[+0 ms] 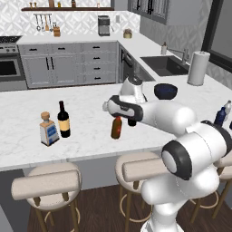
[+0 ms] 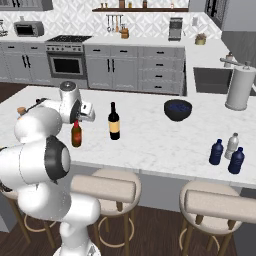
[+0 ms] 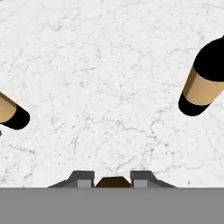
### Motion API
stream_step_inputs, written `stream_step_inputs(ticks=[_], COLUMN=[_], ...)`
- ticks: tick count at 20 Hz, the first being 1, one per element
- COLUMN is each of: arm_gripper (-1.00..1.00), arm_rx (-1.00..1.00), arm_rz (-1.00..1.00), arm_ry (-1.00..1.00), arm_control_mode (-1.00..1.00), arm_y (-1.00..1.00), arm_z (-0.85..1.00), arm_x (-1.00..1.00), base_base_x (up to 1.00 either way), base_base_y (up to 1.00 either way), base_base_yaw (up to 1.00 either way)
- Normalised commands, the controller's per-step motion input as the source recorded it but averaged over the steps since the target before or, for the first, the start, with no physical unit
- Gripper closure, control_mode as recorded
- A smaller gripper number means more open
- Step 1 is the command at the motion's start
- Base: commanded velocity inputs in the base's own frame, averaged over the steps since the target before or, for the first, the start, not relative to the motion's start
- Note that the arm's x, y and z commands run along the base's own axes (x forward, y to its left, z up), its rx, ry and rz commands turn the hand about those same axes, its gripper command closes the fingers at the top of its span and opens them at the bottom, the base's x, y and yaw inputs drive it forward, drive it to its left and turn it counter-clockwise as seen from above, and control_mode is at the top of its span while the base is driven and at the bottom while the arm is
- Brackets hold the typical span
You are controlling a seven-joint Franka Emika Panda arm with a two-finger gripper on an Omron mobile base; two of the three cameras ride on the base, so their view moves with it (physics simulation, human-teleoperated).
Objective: Move the plastic bottles in the middle to the plastics group, and the glass bottles in the middle to the glass group.
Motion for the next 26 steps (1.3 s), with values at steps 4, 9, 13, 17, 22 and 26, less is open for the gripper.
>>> stream_step_inputs(ticks=[4,9,13,17,22,26], arm_gripper=[1.00,1.00,1.00,1.00,1.00,1.00], arm_rx=[0.00,0.00,0.00,0.00,0.00,0.00], arm_rz=[0.08,0.11,0.10,0.08,0.08,0.08], arm_ry=[0.00,0.00,0.00,0.00,0.00,0.00], arm_control_mode=[-1.00,-1.00,-1.00,-1.00,-1.00,-1.00], arm_y=[0.86,0.84,0.80,0.65,0.44,0.36], arm_z=[0.27,0.19,0.04,0.00,-0.05,-0.27], arm_x=[-0.28,-0.04,0.00,0.12,0.16,0.13], base_base_x=[0.00,0.00,0.00,0.00,0.00,0.00], base_base_y=[0.00,0.00,0.00,0.00,0.00,0.00], base_base_yaw=[0.00,0.00,0.00,0.00,0.00,0.00])
